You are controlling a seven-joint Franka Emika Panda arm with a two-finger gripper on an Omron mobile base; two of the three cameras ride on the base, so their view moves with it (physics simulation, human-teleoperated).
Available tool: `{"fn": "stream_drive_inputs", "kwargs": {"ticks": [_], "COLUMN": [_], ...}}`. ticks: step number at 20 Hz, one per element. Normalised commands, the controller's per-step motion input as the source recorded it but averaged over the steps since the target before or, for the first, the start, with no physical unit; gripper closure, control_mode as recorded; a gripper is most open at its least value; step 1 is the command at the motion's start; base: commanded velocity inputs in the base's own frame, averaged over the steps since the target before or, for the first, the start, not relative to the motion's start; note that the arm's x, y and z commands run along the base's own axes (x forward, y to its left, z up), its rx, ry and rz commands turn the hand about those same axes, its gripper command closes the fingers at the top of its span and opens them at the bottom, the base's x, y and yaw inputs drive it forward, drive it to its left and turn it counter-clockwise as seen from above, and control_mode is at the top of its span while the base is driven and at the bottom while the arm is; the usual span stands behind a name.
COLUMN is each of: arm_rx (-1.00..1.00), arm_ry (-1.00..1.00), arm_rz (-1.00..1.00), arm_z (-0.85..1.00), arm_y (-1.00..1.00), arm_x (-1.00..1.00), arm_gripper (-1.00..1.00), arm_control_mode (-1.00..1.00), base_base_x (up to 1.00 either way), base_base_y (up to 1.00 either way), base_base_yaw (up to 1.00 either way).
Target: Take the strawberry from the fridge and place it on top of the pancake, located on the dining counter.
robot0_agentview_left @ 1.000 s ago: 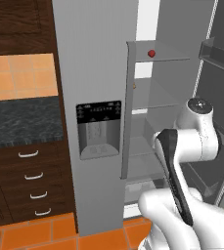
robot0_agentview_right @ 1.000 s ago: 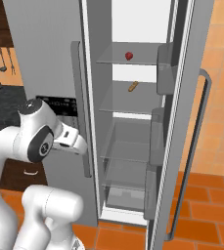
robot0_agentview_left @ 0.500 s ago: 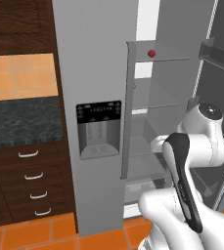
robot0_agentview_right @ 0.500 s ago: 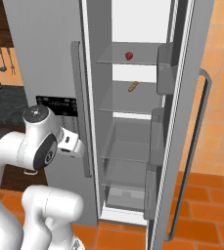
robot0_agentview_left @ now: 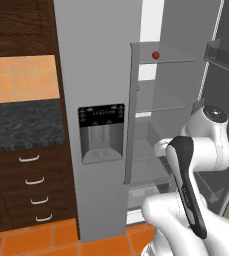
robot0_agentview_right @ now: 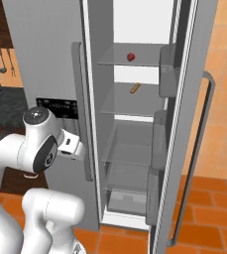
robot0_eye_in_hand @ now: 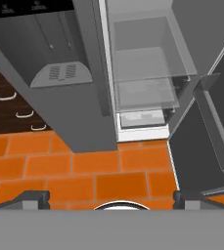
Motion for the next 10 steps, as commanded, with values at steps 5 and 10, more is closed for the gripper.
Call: {"fn": "stream_drive_inputs", "kwargs": {"ticks": [5, 10], "arm_rx": [0.0, 0.0], "arm_ry": [0.0, 0.0], "arm_rz": [0.0, 0.0], "arm_z": [0.0, 0.0], "arm_y": [0.0, 0.0], "arm_x": [0.0, 0.0], "arm_gripper": [-1.0, -1.0], "arm_control_mode": [1.0, 1.0], "base_base_x": [0.5, 0.56], "base_base_y": [-0.01, -0.08], "base_base_yaw": [0.05, 0.05]}}
